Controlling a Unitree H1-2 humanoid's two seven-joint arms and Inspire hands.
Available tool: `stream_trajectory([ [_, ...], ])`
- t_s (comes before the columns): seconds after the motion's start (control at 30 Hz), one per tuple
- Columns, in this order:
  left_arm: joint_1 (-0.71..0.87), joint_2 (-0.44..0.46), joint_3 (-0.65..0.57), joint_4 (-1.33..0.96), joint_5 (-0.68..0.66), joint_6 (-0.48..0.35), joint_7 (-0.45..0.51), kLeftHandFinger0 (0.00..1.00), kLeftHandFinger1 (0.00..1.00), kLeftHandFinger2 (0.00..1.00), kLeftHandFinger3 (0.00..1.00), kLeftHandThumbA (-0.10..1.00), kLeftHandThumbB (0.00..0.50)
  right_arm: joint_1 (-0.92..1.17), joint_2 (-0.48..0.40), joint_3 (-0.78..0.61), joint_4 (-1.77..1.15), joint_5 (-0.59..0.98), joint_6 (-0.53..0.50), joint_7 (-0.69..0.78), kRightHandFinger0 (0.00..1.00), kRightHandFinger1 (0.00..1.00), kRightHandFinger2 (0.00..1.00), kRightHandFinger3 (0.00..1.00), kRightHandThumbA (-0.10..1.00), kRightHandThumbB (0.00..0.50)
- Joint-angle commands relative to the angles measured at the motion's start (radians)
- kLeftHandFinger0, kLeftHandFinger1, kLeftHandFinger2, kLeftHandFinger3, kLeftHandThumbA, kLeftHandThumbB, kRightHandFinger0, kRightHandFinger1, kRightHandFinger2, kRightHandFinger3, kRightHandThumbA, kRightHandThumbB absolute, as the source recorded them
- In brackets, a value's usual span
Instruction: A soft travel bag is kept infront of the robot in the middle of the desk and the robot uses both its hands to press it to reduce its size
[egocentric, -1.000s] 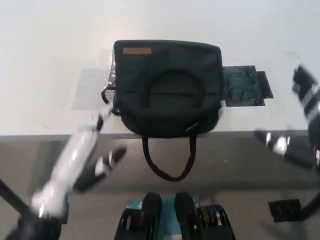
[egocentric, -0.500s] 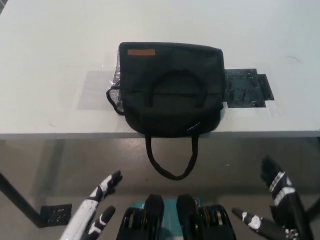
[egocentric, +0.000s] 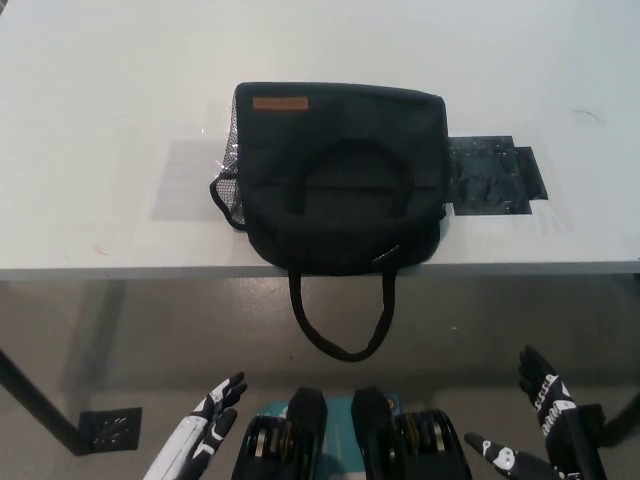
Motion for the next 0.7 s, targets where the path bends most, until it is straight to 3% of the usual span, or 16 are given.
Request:
stream_trajectory([
  [0.0, 0.003, 0.005, 0.002, -0.016, 0.023, -0.055, -0.005, 1.00, 1.00, 1.00, 1.00, 1.00, 0.252, -0.011, -0.007, 0.003, -0.012, -0.016, -0.061, -0.006, 1.00, 1.00, 1.00, 1.00, 1.00, 0.117],
  [0.07, 0.006, 0.003, 0.003, -0.013, 0.023, -0.062, -0.004, 1.00, 1.00, 1.00, 1.00, 1.00, 0.250, -0.011, -0.009, 0.003, -0.012, -0.012, -0.060, -0.004, 1.00, 1.00, 1.00, 1.00, 1.00, 0.119],
  [0.13, 0.006, 0.003, 0.003, -0.014, 0.027, -0.062, -0.003, 1.00, 1.00, 1.00, 1.00, 1.00, 0.264, -0.013, -0.010, 0.001, -0.009, -0.007, -0.060, -0.001, 1.00, 1.00, 1.00, 1.00, 1.00, 0.091],
  [0.23, 0.005, 0.002, 0.006, -0.016, 0.021, -0.056, -0.007, 1.00, 1.00, 1.00, 1.00, 1.00, 0.262, -0.014, -0.012, 0.002, -0.013, -0.003, -0.051, 0.003, 1.00, 1.00, 1.00, 1.00, 1.00, 0.114],
  [0.67, 0.007, 0.002, 0.012, -0.031, 0.034, -0.039, -0.004, 1.00, 1.00, 1.00, 1.00, 1.00, 0.249, -0.017, -0.023, 0.008, -0.027, -0.030, -0.045, -0.004, 1.00, 1.00, 1.00, 1.00, 1.00, 0.086],
])
